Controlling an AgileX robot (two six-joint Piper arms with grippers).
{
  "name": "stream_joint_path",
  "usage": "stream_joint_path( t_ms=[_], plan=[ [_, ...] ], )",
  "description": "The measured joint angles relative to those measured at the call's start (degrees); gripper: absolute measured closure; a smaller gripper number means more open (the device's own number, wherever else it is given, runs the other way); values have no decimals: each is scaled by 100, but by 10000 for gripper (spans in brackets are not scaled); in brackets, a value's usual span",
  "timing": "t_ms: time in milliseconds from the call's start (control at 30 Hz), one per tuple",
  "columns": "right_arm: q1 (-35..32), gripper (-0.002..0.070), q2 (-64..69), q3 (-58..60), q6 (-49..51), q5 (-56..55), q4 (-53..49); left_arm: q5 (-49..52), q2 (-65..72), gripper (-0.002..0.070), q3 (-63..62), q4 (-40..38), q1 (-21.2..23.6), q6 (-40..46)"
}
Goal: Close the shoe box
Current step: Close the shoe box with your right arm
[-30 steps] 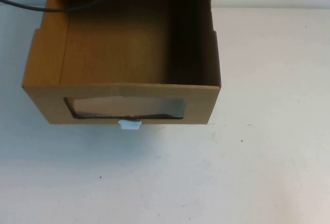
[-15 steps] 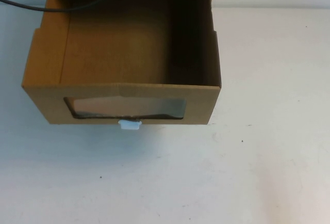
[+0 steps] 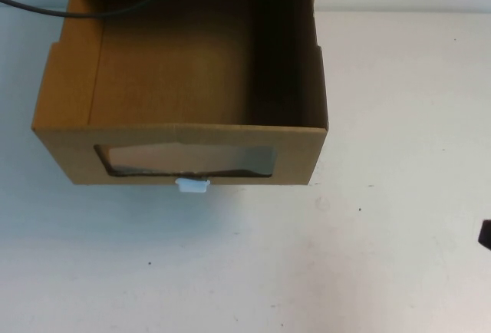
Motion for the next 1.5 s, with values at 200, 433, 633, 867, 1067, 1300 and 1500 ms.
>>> stream_joint_path(
  t_ms=[200, 433, 633, 867, 1067, 1300, 1500],
  plan=[
    [105, 687, 1892, -1545, -545, 806, -44, -27, 0, 680, 0, 0, 0, -19],
    [1913, 687, 3151, -2828, -45, 557, -651, -27, 0, 680, 0, 4, 0, -19],
    [4030, 687, 3986, -3481, 1350, -89, -2525, -27, 0, 680, 0, 4, 0, -19],
    [4869, 687, 4741, -4069, 1963, -757, -3527, -27, 0, 680, 0, 4, 0, -19],
    [4873, 687, 5432, -4810, 1997, -792, -3692, -27, 0, 680, 0, 4, 0, -19],
    [4873, 687, 6074, -5588, 1997, -580, -3941, -27, 0, 680, 0, 13, 0, -46],
    [4798, 687, 6383, -6007, 1997, -340, -4127, -27, 0, 680, 0, 13, 0, -58]
  ],
)
